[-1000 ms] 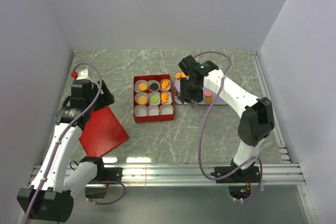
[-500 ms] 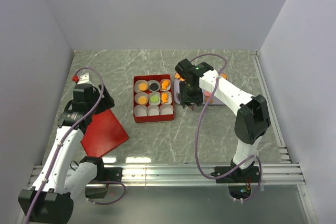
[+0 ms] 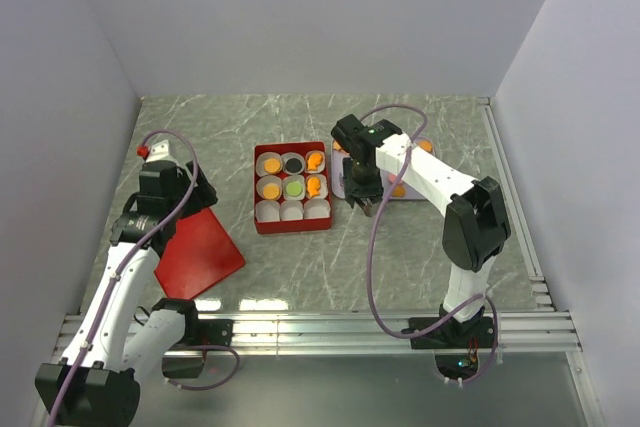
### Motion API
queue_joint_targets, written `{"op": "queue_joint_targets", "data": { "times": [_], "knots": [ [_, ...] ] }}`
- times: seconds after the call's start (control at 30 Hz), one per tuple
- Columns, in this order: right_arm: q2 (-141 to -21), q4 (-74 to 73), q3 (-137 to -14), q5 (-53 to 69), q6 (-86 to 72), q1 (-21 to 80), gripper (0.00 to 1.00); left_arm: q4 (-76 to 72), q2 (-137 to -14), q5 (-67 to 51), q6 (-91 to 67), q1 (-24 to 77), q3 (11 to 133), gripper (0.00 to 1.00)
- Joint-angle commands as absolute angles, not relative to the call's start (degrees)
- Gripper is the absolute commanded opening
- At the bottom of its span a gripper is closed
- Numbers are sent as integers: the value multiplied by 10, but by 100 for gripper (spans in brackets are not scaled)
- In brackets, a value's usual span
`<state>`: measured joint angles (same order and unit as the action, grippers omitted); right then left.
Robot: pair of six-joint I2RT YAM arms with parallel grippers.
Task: Pack the cookies
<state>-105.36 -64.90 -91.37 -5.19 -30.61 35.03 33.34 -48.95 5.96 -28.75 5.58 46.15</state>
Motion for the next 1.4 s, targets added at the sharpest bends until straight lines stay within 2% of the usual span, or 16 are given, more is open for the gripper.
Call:
{"op": "queue_joint_targets", "data": {
  "times": [0.0, 0.37, 0.7, 0.87, 1.07, 1.37],
  "knots": [
    [-1050, -636, -912, -69, -301, 354, 45, 309, -478, 71, -288, 54, 461, 74],
    [-1015, -685, -984, -115, -282, 354, 40, 309, -488, 67, -282, 54, 461, 73],
    [-965, -710, -1075, -63, -241, 409, 39, 300, -514, 29, -273, 54, 455, 73],
    [-978, -708, -1118, -26, -230, 472, 39, 295, -516, 23, -272, 54, 454, 73],
    [-998, -671, -1101, 17, -245, 538, 39, 299, -517, 25, -272, 54, 454, 72],
    [-1070, -674, -1130, 6, -267, 588, 39, 304, -501, 48, -279, 81, 454, 72]
  ]
}}
